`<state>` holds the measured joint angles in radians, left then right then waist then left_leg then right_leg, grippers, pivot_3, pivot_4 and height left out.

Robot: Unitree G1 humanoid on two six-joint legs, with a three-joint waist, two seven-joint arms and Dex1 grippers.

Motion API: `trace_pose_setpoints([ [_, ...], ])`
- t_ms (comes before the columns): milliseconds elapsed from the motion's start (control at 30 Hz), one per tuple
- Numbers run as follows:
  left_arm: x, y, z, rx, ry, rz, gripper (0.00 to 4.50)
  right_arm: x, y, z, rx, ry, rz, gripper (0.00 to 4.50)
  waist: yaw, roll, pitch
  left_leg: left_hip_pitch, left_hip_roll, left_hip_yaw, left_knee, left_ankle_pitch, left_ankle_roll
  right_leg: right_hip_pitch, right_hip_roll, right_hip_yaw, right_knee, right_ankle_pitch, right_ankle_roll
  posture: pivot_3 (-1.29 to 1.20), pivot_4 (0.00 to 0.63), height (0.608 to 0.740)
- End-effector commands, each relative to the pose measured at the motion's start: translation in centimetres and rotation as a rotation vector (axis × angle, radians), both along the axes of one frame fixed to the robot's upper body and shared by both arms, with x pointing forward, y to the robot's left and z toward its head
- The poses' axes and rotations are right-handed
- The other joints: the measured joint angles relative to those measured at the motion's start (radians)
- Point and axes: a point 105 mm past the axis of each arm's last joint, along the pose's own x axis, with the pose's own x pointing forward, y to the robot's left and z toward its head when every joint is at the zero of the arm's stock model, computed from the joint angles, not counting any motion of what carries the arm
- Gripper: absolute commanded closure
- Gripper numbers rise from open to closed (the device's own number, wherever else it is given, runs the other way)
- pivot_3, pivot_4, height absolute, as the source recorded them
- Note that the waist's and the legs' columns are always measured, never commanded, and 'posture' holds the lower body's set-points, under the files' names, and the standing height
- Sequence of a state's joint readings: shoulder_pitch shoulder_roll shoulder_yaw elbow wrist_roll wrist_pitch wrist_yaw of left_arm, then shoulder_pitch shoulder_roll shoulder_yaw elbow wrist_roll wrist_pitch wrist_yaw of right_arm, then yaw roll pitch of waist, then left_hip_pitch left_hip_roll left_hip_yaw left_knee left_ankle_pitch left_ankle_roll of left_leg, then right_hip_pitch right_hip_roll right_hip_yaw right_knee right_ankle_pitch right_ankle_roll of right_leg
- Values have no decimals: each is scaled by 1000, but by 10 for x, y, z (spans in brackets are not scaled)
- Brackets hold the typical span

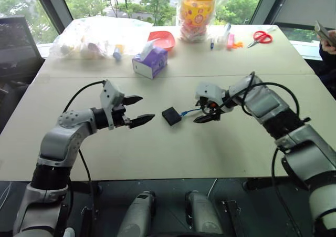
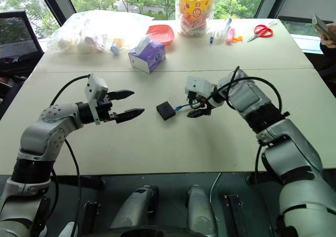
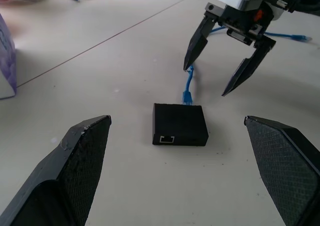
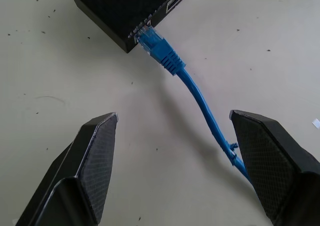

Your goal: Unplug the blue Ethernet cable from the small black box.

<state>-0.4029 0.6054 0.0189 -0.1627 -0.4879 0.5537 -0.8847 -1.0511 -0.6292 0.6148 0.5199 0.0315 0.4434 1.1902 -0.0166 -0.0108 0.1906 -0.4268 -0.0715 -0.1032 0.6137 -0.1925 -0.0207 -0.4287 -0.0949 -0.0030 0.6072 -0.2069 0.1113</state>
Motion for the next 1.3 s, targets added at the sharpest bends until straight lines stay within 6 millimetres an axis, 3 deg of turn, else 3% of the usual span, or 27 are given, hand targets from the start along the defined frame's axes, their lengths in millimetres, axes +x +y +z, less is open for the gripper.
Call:
trace_pose_setpoints([
  [33,-4,3,11,2,-55,15,38,8,12,9,-16,-26,55,727,0,0,0,0,0,0,0,0,0,-1,0,0,3,0,0,0,150,740],
  [267,-7,4,9,0,-56,41,38,13,32,-1,-30,3,104,727,-1,0,0,2,0,-3,0,2,-4,-2,2,0,7,0,0,0,150,740],
  [367,-8,4,8,1,-54,44,0,13,37,-7,-48,10,126,1498,-4,0,0,3,0,-3,0,3,-4,-1,3,0,8,0,-1,0,150,740],
  [567,-7,3,7,3,-57,46,0,9,35,-11,-75,2,152,4474,-5,0,0,7,0,-3,0,3,-6,0,4,1,12,0,-1,0,150,740],
  [700,-4,2,6,9,-54,39,0,6,27,-10,-109,-61,178,4474,2,0,0,7,0,-3,0,3,-6,1,5,1,12,0,-2,0,150,740],
  [900,8,2,4,-81,36,56,0,8,24,24,-89,-576,282,4474,7,0,0,7,-1,-3,0,3,-6,1,4,1,11,0,-2,0,150,740],
  [1033,15,-6,7,-110,83,8,0,-13,25,44,40,-778,266,4474,-1,0,0,7,0,-2,0,4,-6,1,5,2,11,0,-2,0,150,740],
  [1133,13,-21,15,-166,146,-90,0,-29,26,56,4,-981,332,4474,0,0,0,7,0,-3,0,4,-6,1,5,2,11,0,-2,0,150,740],
  [1300,17,-43,26,-204,173,-186,0,-62,33,58,32,-1035,368,4474,4,0,0,7,0,-2,1,4,-6,2,5,2,11,0,-1,0,150,740],
])
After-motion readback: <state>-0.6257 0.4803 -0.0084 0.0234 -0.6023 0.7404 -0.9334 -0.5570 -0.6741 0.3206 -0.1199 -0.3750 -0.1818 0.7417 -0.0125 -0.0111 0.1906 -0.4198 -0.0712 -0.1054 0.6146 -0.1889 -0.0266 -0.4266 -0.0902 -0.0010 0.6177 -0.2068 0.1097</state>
